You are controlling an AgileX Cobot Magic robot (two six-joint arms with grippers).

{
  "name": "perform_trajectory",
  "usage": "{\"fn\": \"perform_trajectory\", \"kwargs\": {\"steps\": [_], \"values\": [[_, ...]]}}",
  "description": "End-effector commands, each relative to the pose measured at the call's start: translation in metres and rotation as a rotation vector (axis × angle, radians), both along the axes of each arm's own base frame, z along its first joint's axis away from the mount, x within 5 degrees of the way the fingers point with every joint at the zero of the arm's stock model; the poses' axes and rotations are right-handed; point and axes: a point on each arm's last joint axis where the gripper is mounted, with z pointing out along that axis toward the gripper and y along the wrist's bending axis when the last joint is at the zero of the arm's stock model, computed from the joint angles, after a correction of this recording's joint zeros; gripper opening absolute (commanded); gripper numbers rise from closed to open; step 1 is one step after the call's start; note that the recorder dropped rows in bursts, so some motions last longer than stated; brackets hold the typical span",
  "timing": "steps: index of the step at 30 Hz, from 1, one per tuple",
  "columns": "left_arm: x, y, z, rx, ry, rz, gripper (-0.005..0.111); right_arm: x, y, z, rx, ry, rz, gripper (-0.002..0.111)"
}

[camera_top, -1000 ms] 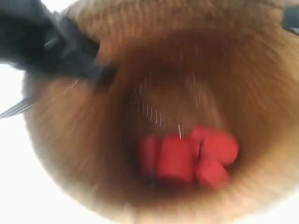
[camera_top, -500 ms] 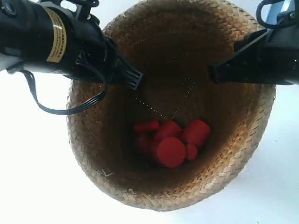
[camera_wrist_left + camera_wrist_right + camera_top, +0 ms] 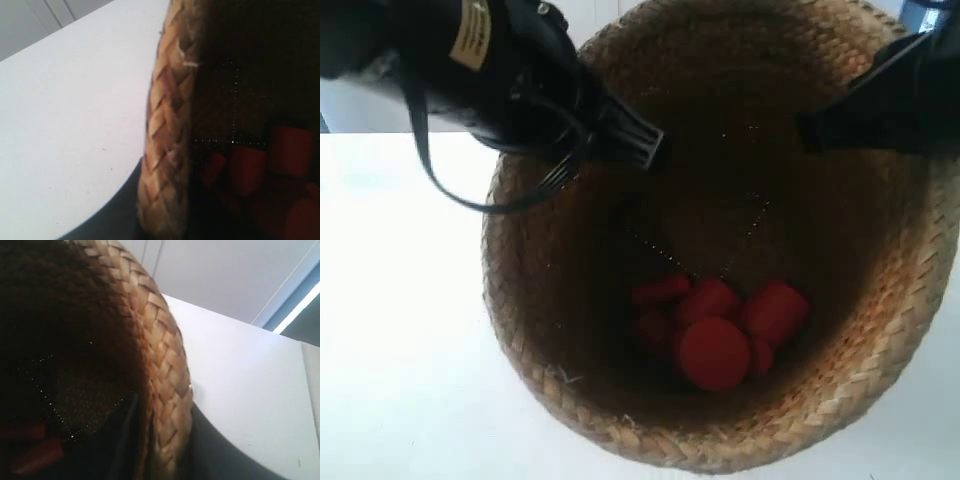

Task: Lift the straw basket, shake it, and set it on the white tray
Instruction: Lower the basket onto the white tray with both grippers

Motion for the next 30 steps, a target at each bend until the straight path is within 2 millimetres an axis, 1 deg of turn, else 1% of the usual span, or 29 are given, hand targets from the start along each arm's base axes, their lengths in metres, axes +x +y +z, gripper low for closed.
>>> {"fn": "perform_trajectory", "kwargs": {"steps": [1, 4, 7, 9, 11, 14, 16, 17, 20, 22, 24, 27, 30], "values": [[0.008, -0.014, 0.011, 0.029, 0.010, -0.013, 0.000, -0.001, -0.010, 0.021, -0.020, -0.014, -0.019, 0.000], [0.015, -0.026, 0.008, 0.009, 0.099, -0.076, 0.000, 0.004, -0.012, 0.019, -0.064, 0.067, -0.033, 0.000], [0.028, -0.031, 0.010, -0.066, 0.187, -0.143, 0.000, 0.014, -0.017, 0.012, -0.118, 0.152, -0.097, 0.000], [0.037, -0.028, 0.012, -0.115, 0.226, -0.150, 0.000, 0.022, -0.019, 0.008, -0.143, 0.177, -0.126, 0.000], [0.045, -0.020, 0.015, -0.134, 0.252, -0.140, 0.000, 0.029, -0.021, 0.006, -0.164, 0.190, -0.131, 0.000], [0.055, -0.009, 0.019, -0.131, 0.265, -0.114, 0.000, 0.041, -0.025, 0.004, -0.183, 0.193, -0.139, 0.000], [0.058, -0.007, 0.021, -0.131, 0.264, -0.132, 0.000, 0.052, -0.028, 0.001, -0.183, 0.199, -0.148, 0.000], [0.060, -0.008, 0.020, -0.129, 0.267, -0.151, 0.000, 0.056, -0.030, -0.001, -0.182, 0.208, -0.150, 0.000], [0.069, -0.013, 0.020, -0.148, 0.268, -0.171, 0.000, 0.073, -0.034, -0.014, -0.186, 0.284, -0.146, 0.000], [0.076, -0.020, 0.016, -0.147, 0.274, -0.178, 0.000, 0.085, -0.038, -0.023, -0.179, 0.334, -0.150, 0.000], [0.084, -0.027, 0.011, -0.144, 0.287, -0.184, 0.000, 0.093, -0.042, -0.030, -0.182, 0.365, -0.159, 0.000], [0.095, -0.038, 0.002, -0.129, 0.296, -0.218, 0.000, 0.099, -0.048, -0.036, -0.209, 0.391, -0.165, 0.000], [0.105, -0.045, -0.002, -0.137, 0.297, -0.218, 0.000, 0.102, -0.052, -0.034, -0.201, 0.373, -0.175, 0.000]]}}
